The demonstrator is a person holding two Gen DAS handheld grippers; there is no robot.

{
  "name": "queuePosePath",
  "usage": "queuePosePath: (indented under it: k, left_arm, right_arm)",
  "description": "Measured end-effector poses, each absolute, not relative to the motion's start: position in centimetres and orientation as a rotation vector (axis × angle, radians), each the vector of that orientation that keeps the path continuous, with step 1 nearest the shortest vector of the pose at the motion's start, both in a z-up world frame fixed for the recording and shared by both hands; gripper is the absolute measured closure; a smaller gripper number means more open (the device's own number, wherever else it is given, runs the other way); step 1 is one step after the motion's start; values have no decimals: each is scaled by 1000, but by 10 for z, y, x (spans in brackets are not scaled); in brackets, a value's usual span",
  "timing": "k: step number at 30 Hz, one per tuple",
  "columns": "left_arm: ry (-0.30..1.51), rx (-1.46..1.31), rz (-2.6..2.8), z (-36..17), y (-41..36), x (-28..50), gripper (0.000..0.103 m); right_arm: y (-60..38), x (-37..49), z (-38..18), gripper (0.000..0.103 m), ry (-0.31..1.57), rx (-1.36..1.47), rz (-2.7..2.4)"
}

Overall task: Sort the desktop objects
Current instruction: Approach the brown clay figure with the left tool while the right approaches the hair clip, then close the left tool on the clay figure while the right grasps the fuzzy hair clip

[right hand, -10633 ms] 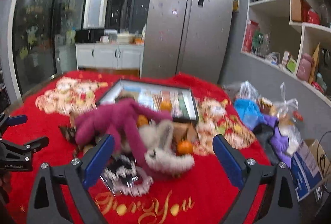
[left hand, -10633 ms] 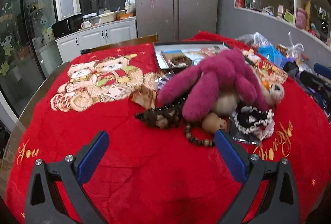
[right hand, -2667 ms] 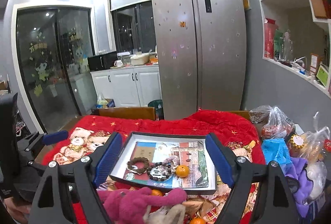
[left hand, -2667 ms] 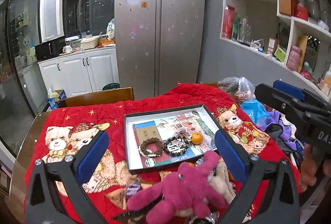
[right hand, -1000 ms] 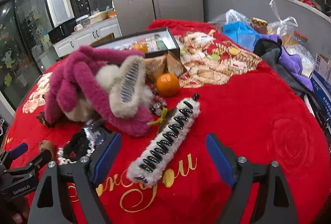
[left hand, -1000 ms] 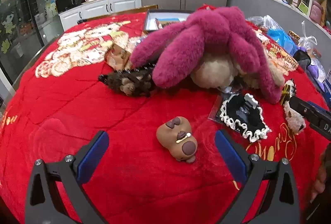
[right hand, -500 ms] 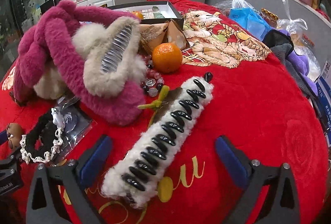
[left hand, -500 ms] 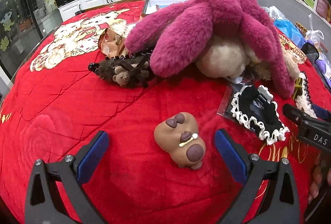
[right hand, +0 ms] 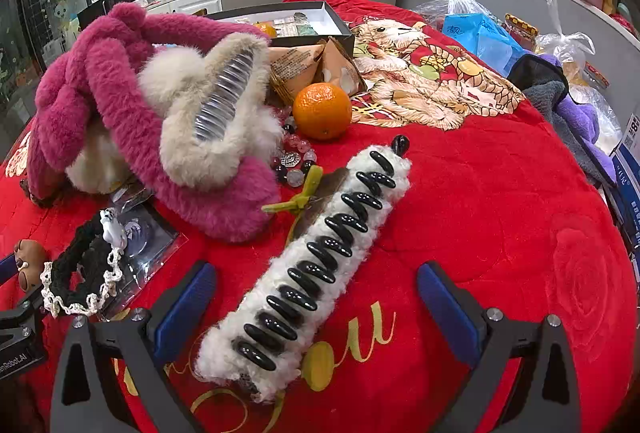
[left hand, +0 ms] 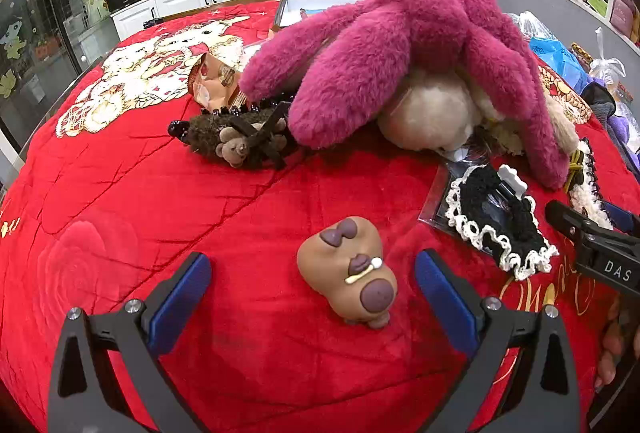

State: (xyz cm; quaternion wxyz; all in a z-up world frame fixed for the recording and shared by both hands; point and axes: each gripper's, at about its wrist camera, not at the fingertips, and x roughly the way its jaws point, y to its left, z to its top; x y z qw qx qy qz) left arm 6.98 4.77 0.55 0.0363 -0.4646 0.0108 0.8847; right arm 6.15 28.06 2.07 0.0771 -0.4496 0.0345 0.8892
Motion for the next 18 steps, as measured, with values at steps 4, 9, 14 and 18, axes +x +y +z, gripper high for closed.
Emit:
queuePosePath:
  k: [4,9,14,18]
  left_arm:
    - [30,-1377,2674,7,51,72,7]
    - [26,-1309,2676,13,51,77,60]
    - [-42,-1290,2656,14,45,78,63]
    - [-32,-1291,2666,14,47,79,63]
  right_arm:
    - [281,62,21,1,105,-1346,2666]
    - [281,67,27,51,109,-1283,2692]
    - [285,75,31,73,165,-1261,2731]
    - [278,80,34,74,94,-1254,2765]
